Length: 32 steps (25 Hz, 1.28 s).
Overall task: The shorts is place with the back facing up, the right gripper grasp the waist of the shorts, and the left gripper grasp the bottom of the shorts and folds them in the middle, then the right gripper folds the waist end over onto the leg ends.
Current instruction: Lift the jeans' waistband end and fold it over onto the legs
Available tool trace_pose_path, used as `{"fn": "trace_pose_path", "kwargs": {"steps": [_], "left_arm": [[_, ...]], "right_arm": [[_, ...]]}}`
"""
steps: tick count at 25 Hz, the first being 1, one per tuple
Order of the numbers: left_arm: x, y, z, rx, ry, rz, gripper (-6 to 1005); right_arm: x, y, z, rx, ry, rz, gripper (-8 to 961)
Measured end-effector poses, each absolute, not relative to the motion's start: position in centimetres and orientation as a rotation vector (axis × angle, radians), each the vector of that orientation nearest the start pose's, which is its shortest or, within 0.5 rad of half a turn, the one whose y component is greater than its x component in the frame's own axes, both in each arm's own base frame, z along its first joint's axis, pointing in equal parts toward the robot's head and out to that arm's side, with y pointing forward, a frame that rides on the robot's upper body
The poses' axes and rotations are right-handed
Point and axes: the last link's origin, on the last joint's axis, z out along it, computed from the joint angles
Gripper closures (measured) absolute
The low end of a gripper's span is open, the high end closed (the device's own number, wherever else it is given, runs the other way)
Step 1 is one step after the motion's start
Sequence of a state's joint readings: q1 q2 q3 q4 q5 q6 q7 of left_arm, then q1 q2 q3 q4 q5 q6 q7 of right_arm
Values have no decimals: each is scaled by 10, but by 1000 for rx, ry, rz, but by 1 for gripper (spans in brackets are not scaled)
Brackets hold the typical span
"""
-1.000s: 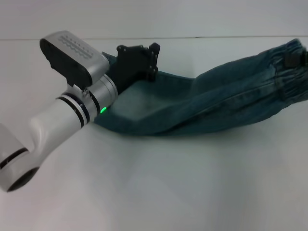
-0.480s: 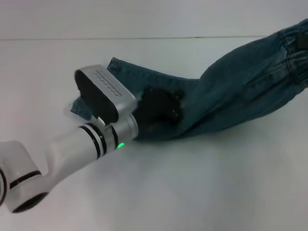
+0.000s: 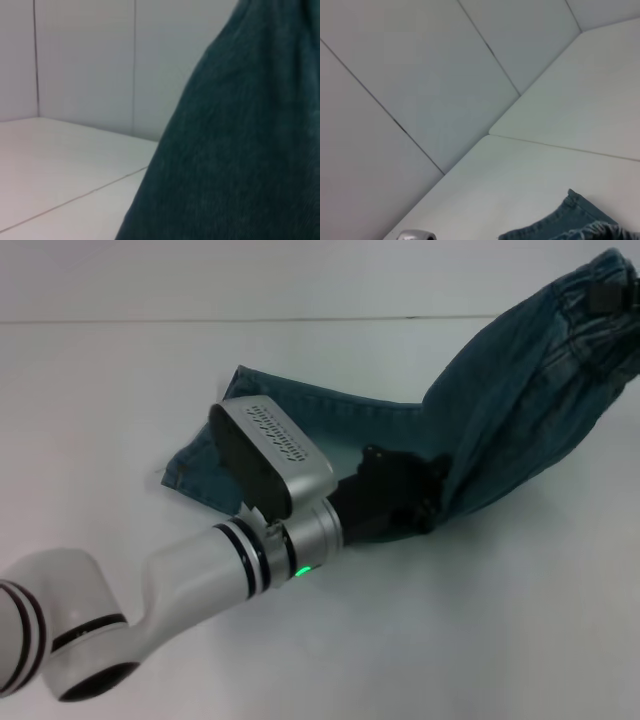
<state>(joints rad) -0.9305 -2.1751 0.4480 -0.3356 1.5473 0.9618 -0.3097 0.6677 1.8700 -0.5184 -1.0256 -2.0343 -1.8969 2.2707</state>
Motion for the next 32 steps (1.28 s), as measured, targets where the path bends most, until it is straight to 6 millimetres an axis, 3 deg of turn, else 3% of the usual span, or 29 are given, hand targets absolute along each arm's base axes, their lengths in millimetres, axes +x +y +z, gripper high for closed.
{"fn": "trace_pose_path", "kwargs": {"steps": [18,28,32], "left_arm": [[-113,297,-205,-2621,-308,-802,997],[-106,291,-208,-2630,-329,-827,992],[-115,296,-203,-2566,-410,-840,989]], "right_arm": [[186,381,140,-2688,1152,660,859],[184,384,136,-2692,1139,632,859],[185,384,134,-2696,1143,630,861]]}}
